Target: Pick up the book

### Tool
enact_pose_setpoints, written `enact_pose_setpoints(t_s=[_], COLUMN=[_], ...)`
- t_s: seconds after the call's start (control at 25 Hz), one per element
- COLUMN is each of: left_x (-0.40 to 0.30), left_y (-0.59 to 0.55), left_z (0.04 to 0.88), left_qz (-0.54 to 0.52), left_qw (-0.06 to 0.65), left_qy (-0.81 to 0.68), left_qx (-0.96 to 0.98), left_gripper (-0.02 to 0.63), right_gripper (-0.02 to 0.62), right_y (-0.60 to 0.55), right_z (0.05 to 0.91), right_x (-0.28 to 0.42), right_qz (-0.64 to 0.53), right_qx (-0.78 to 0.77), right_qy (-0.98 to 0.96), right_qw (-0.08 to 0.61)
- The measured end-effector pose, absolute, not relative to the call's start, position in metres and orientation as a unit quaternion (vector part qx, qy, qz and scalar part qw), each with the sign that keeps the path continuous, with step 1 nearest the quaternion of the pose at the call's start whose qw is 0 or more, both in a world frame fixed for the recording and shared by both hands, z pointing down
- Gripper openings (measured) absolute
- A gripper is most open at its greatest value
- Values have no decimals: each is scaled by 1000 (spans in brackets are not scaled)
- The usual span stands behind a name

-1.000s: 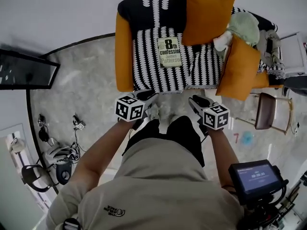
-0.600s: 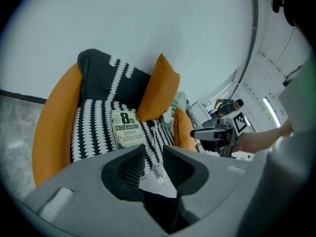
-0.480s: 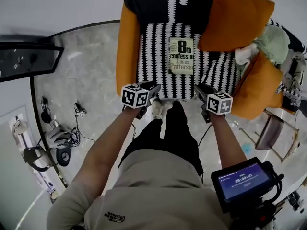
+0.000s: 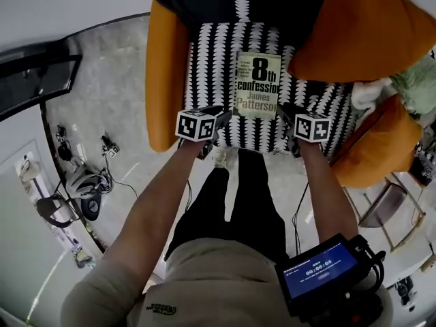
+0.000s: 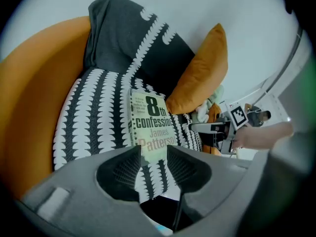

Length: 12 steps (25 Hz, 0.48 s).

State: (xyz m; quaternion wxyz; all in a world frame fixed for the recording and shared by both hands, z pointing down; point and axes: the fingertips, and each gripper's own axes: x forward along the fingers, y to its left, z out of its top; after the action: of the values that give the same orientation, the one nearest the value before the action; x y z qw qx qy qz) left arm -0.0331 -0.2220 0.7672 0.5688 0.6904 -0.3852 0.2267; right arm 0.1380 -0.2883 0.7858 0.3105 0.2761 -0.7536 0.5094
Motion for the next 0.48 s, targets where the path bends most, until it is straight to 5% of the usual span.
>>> enact_pose_setpoints(t_s=[0.48], left_x=[-47], left_y=[-279], left_z=[857], left_qz=[205], left_qw=[598], left_qy=[-419], left_qx=[652], left_gripper=[150], right_gripper=[127], right_y=[-330], right_z=[864], right_x=[107], right_qz=[553], right_qx=[278], right_qy=[-735], right_qw=[275])
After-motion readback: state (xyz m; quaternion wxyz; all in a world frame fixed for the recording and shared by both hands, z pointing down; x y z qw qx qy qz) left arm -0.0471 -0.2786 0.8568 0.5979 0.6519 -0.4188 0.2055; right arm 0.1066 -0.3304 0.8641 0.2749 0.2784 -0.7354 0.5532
